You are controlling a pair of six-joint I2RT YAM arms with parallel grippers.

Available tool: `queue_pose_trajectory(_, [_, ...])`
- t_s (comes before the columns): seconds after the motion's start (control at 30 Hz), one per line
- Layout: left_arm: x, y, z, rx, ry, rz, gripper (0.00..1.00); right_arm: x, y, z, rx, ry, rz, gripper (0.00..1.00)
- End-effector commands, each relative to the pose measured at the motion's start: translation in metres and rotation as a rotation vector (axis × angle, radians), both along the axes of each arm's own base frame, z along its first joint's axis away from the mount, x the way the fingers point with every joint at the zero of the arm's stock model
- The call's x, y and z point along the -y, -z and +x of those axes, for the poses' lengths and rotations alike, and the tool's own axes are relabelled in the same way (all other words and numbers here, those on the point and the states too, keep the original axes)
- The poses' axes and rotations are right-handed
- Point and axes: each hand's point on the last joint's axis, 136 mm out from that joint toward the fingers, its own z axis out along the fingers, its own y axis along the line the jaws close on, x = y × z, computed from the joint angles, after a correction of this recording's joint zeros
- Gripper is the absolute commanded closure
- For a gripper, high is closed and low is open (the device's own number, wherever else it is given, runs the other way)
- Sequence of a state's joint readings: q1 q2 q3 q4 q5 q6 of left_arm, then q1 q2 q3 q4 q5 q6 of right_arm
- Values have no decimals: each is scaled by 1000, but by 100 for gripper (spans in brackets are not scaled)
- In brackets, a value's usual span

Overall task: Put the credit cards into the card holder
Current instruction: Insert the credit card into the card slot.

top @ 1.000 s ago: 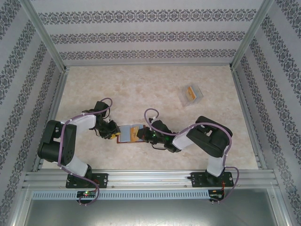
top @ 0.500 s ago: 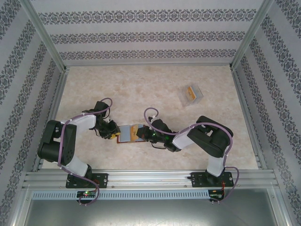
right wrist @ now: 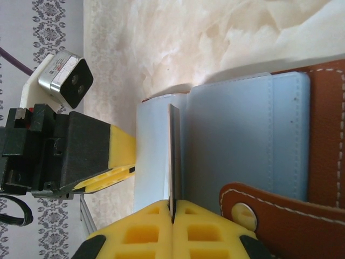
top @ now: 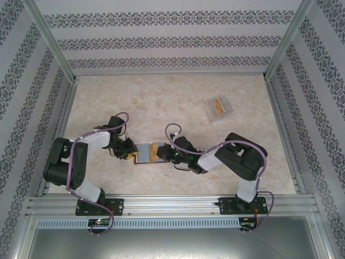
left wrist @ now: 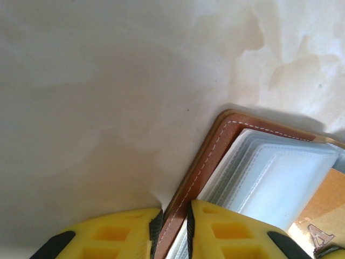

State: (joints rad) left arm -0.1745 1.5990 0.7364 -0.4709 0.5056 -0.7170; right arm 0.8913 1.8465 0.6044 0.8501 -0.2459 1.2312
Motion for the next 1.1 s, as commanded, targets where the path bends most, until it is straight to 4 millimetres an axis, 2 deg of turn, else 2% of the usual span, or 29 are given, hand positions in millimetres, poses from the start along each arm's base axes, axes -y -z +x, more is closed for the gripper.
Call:
queue_pose_trajectory(0.0, [0, 57, -12, -35, 26, 65, 76, -12, -21, 6, 33, -40, 79, 100])
queue_pose_trajectory(0.27, [0, 56, -11, -34, 34, 66, 76, -20, -17, 2, -28, -130, 82, 100])
queue_pose_trajectory(0.43, [0, 55, -11, -30, 31, 65, 76, -16, -8, 3, -39, -118, 64, 100])
queue_pose_trajectory(0.73, [0, 55, -12, -34, 36, 68, 76, 1, -9, 7, -20, -105, 26, 100])
queue_pose_trajectory(1.07, [-1, 57, -14, -37, 32, 68, 76, 1, 2, 5, -41, -114, 26, 100])
